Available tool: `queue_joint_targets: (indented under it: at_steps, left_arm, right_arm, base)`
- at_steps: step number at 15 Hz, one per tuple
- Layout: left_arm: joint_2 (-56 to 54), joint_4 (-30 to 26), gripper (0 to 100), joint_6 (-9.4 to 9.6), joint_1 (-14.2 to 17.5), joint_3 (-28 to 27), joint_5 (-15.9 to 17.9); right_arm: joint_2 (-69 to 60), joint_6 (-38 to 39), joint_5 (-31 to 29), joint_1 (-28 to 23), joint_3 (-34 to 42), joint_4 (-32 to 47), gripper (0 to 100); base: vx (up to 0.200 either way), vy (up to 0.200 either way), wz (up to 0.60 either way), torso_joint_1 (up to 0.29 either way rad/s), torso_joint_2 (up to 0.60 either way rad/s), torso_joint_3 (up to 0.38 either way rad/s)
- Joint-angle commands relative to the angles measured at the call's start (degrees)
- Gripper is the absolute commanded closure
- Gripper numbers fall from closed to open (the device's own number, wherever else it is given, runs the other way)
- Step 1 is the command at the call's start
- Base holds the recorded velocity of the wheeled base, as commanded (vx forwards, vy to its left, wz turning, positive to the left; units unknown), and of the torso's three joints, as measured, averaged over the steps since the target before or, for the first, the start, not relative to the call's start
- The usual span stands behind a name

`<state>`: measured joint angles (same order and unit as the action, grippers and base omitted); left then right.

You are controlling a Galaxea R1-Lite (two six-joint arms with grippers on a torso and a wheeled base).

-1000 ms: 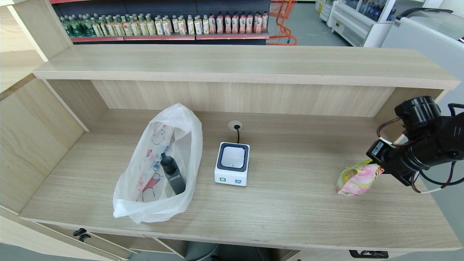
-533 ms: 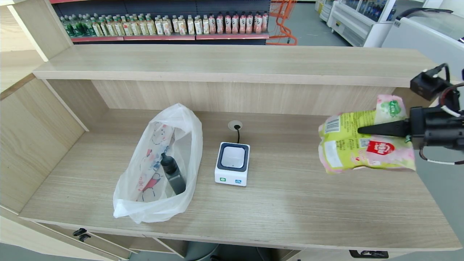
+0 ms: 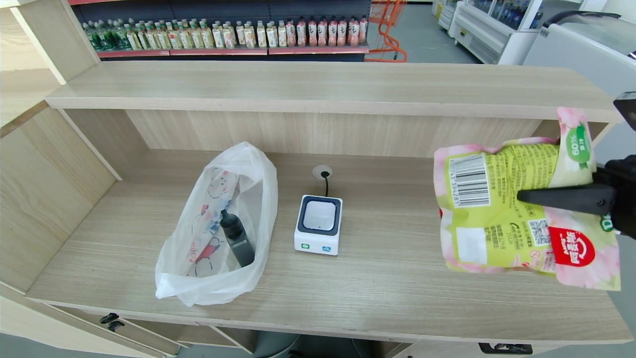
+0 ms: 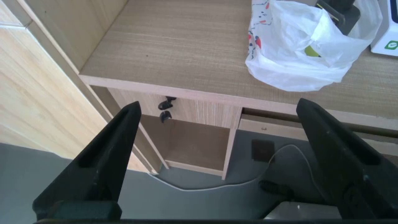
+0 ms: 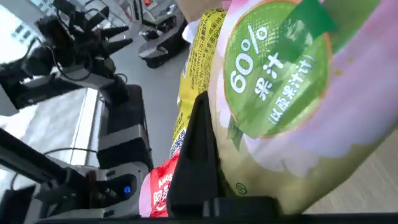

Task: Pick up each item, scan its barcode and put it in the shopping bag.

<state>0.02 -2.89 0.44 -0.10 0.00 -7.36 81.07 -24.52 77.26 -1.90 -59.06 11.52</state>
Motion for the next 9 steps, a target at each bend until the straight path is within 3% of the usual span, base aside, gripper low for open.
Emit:
queue_joint_targets:
  at_steps: [1,5,7,9]
  left_arm:
    - [0.0,0.0,0,0.00,0.0,0.0,0.0]
    - [0.0,0.0,0,0.00,0.0,0.0,0.0]
    - [0.0,0.0,0,0.00,0.0,0.0,0.0]
    - [0.0,0.0,0,0.00,0.0,0.0,0.0]
  right_arm:
    - [-3.0,-9.4,0.2,2.0,6.0,0.1,100]
    - [-3.4,-28.2,1.4,2.0,13.6,0.2,100]
    - [-3.5,-33.9,2.4,2.0,14.9,0.4,100]
    - [-5.0,-34.2,3.4,2.2,14.9,0.4,100]
  base:
    - [0.000,0.000,0.00,0.000,0.00,0.000]
    - [0.000,0.000,0.00,0.000,0.00,0.000]
    - [0.000,0.000,0.00,0.000,0.00,0.000]
    - [0.000,0.000,0.00,0.000,0.00,0.000]
